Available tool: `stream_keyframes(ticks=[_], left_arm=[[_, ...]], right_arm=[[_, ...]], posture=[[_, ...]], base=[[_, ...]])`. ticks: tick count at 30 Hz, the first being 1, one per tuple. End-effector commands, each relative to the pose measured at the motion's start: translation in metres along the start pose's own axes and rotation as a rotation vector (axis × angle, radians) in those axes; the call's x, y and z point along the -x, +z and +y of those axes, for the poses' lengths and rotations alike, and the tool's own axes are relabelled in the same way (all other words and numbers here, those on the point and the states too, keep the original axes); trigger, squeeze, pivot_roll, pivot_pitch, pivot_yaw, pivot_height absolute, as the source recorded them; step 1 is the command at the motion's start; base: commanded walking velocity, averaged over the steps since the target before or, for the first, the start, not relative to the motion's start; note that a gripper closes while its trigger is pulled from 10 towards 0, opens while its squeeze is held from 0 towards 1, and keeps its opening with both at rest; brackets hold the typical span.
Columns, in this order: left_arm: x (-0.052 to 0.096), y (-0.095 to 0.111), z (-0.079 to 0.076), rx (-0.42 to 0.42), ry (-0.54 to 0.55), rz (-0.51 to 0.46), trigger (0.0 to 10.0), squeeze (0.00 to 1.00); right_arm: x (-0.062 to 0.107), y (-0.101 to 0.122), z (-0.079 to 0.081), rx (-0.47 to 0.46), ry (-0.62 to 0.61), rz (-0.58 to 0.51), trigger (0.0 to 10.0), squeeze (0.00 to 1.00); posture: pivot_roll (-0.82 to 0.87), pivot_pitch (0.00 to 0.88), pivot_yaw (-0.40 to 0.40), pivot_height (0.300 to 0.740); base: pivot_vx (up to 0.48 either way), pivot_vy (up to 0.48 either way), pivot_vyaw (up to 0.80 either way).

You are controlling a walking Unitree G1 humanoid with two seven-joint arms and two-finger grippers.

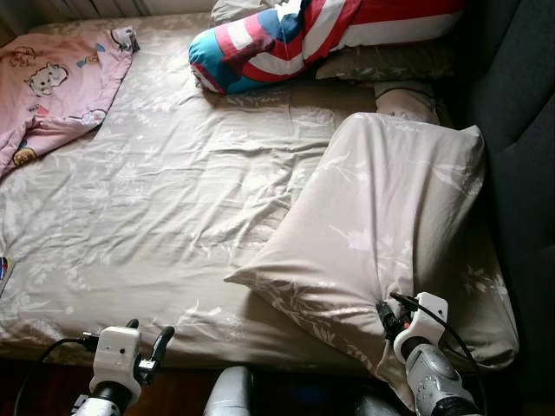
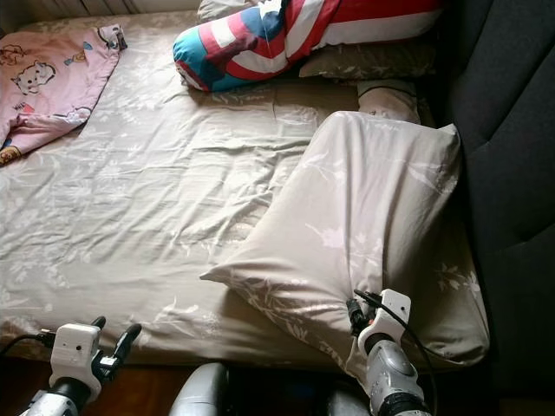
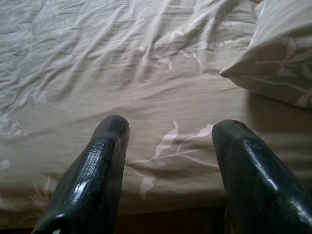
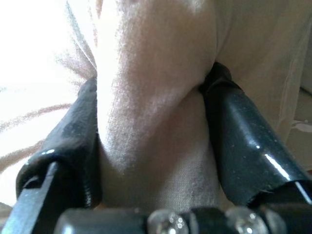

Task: Clean up the room

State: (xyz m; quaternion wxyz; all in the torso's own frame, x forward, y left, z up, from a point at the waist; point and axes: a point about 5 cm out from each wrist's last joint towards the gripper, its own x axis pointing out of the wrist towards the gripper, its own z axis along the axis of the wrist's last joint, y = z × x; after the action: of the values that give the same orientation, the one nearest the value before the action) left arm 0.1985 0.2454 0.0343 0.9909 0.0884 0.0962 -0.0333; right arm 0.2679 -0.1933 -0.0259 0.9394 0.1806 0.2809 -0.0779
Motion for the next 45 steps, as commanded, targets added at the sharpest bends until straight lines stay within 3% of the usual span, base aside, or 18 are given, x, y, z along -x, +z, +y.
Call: stream_keyframes(ticks=[1,22,29,34,35,37,41,42,43,44,45], left_arm=[[0.006,-0.010,0.005,0.022,0.032,0.046,10.0,0.00],[0.003,-0.013,0.002,0.041,0.058,0.043,10.0,0.00],[-0.001,-0.013,0.001,0.046,0.061,0.042,10.0,0.00],[-0.010,-0.012,0.002,0.054,0.074,0.037,10.0,0.00],[-0.010,-0.012,0.002,0.054,0.074,0.037,10.0,0.00],[-0.013,-0.012,0.004,0.056,0.082,0.036,10.0,0.00],[-0.017,-0.013,0.005,0.059,0.089,0.039,10.0,0.00],[-0.019,-0.014,0.006,0.061,0.094,0.040,10.0,0.00],[-0.019,-0.014,0.006,0.061,0.094,0.040,10.0,0.00],[-0.022,-0.014,0.006,0.065,0.097,0.040,10.0,0.00],[-0.023,-0.013,0.006,0.067,0.098,0.038,10.0,0.00]], right_arm=[[0.012,-0.043,-0.007,-0.013,-0.039,0.170,0.0,0.00],[0.011,-0.037,-0.010,0.009,-0.059,0.150,0.0,0.00],[0.010,-0.030,-0.018,0.017,-0.113,0.126,0.0,0.00],[0.011,-0.002,-0.047,0.067,-0.261,0.025,0.0,0.00],[0.011,-0.002,-0.047,0.067,-0.261,0.025,0.0,0.00],[0.017,0.023,-0.074,0.082,-0.386,-0.070,0.0,0.00],[0.022,0.044,-0.092,0.127,-0.463,-0.141,0.0,0.00],[0.031,0.061,-0.111,0.116,-0.561,-0.203,0.0,0.00],[0.031,0.061,-0.111,0.116,-0.561,-0.203,0.0,0.00],[0.041,0.077,-0.130,0.111,-0.658,-0.258,0.0,0.00],[0.046,0.085,-0.137,0.115,-0.691,-0.280,0.0,0.00]], posture=[[0.21,0.309,0.075,0.670],[0.20,0.302,0.058,0.670],[0.18,0.287,0.053,0.670],[0.16,0.257,0.046,0.670],[0.16,0.257,0.046,0.670],[0.13,0.241,0.044,0.670],[0.11,0.235,0.042,0.670],[0.09,0.229,0.042,0.670],[0.09,0.229,0.042,0.670],[0.08,0.224,0.041,0.670],[0.08,0.221,0.040,0.670]], base=[[0.000,0.000,0.00],[0.000,0.000,0.00],[0.000,0.000,0.00],[0.000,0.000,0.00],[0.000,0.000,0.00],[0.000,0.000,0.00],[0.000,0.000,0.00],[0.000,0.000,0.00],[0.000,0.000,0.00],[0.000,0.000,0.00],[0.000,0.000,0.00]])
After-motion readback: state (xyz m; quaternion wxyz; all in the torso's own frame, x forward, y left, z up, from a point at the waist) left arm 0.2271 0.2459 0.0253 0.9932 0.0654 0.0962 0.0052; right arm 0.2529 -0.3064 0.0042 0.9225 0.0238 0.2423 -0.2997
